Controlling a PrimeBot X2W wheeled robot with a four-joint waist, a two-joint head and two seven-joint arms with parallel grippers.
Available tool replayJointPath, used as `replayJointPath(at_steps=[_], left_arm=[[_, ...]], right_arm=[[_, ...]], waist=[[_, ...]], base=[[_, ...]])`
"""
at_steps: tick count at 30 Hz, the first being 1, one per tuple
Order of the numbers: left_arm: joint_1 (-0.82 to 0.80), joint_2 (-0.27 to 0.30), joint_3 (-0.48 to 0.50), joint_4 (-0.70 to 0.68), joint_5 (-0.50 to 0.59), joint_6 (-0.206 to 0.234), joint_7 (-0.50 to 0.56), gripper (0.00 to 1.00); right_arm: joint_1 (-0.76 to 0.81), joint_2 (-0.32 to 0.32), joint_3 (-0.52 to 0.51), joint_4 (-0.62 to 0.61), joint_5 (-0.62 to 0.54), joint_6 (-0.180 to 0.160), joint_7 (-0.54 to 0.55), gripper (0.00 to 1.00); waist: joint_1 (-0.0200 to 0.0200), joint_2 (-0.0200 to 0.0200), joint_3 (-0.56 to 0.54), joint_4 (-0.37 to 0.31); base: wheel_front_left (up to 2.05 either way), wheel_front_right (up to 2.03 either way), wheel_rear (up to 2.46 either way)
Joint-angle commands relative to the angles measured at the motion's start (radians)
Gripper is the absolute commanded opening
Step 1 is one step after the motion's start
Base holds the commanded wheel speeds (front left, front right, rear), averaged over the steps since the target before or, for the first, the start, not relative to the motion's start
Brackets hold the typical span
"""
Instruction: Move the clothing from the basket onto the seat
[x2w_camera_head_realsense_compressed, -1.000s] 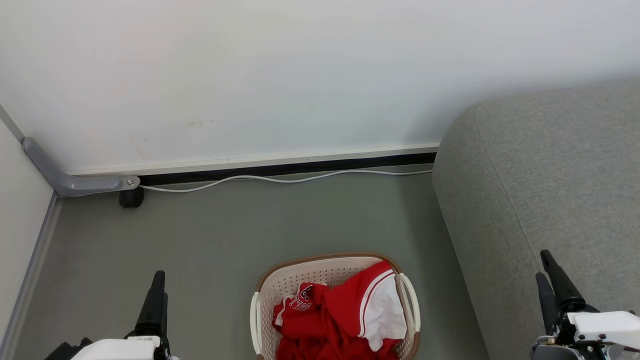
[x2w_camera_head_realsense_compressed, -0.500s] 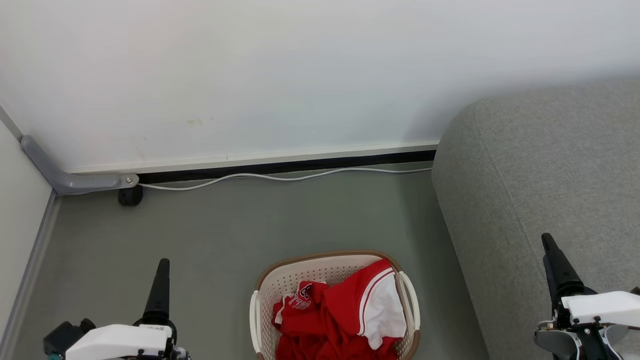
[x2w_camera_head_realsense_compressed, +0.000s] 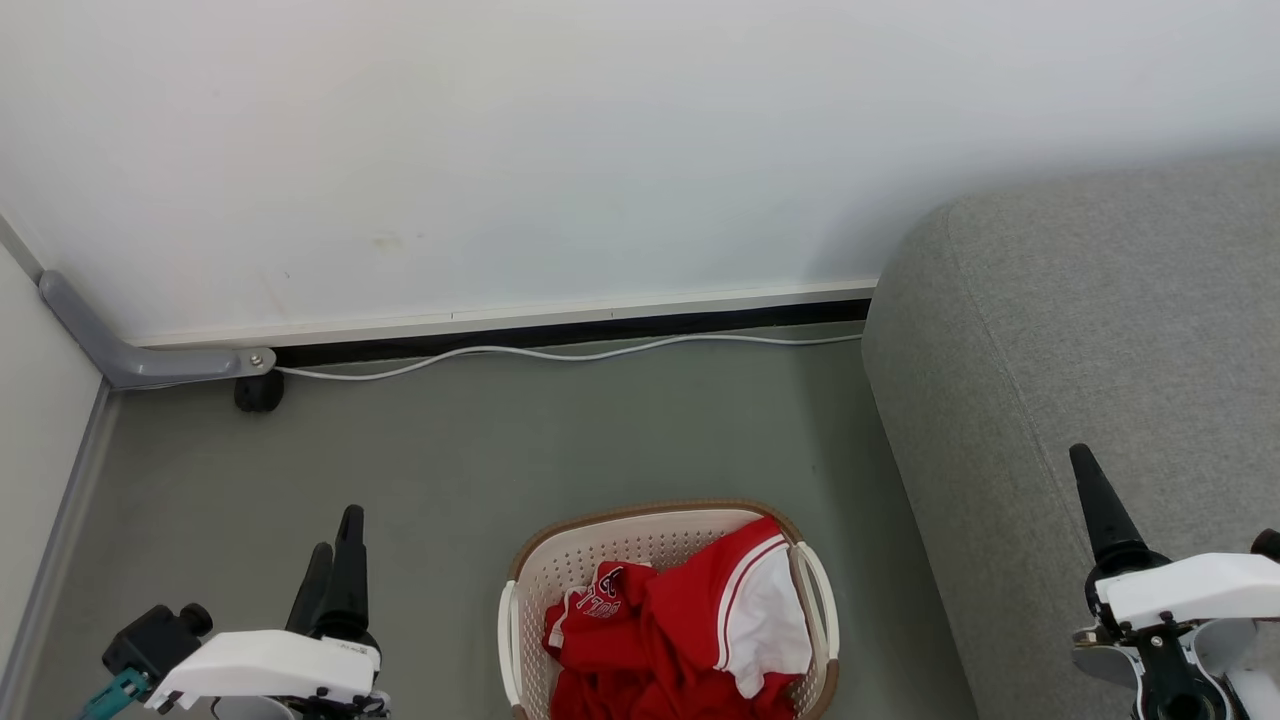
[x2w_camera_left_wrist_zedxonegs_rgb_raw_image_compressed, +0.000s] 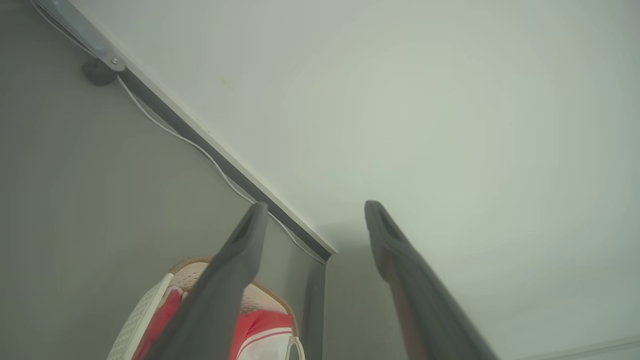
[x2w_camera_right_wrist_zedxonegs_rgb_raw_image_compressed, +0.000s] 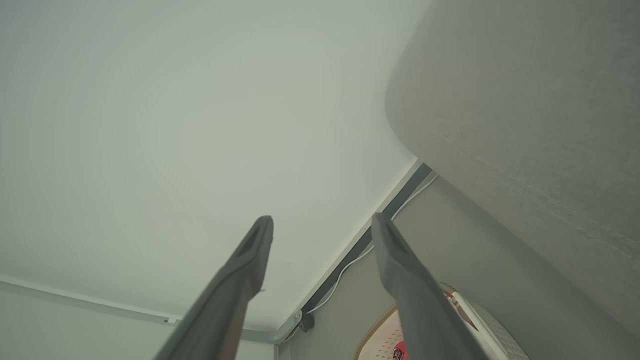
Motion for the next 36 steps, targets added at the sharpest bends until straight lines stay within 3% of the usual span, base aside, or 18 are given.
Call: replayJointPath(at_steps=[1, 15, 36], left_arm=[[-0.060, 0.014, 0.007, -0.024, 0.042, 0.008, -0.015, 1.00], [-0.076, 0.025, -0.034, 0.001, 0.317, 0.061, -0.058, 1.00], [-0.120, 0.043, -0.063, 0.029, 0.568, 0.156, -0.117, 1.00]], right_arm=[[-0.053, -0.028, 0.014, -0.020, -0.033, 0.004, -0.018, 1.00], [-0.103, -0.080, 0.110, 0.051, -0.239, 0.004, -0.062, 1.00], [-0.185, -0.135, 0.178, 0.135, -0.432, 0.004, -0.121, 1.00]], waist=[[-0.0001, 0.0000, 0.000, 0.000], [-0.0001, 0.0000, 0.000, 0.001], [-0.0001, 0.0000, 0.006, 0.008]], base=[[0.00, 0.00, 0.00], [0.00, 0.00, 0.00], [0.00, 0.00, 0.00]])
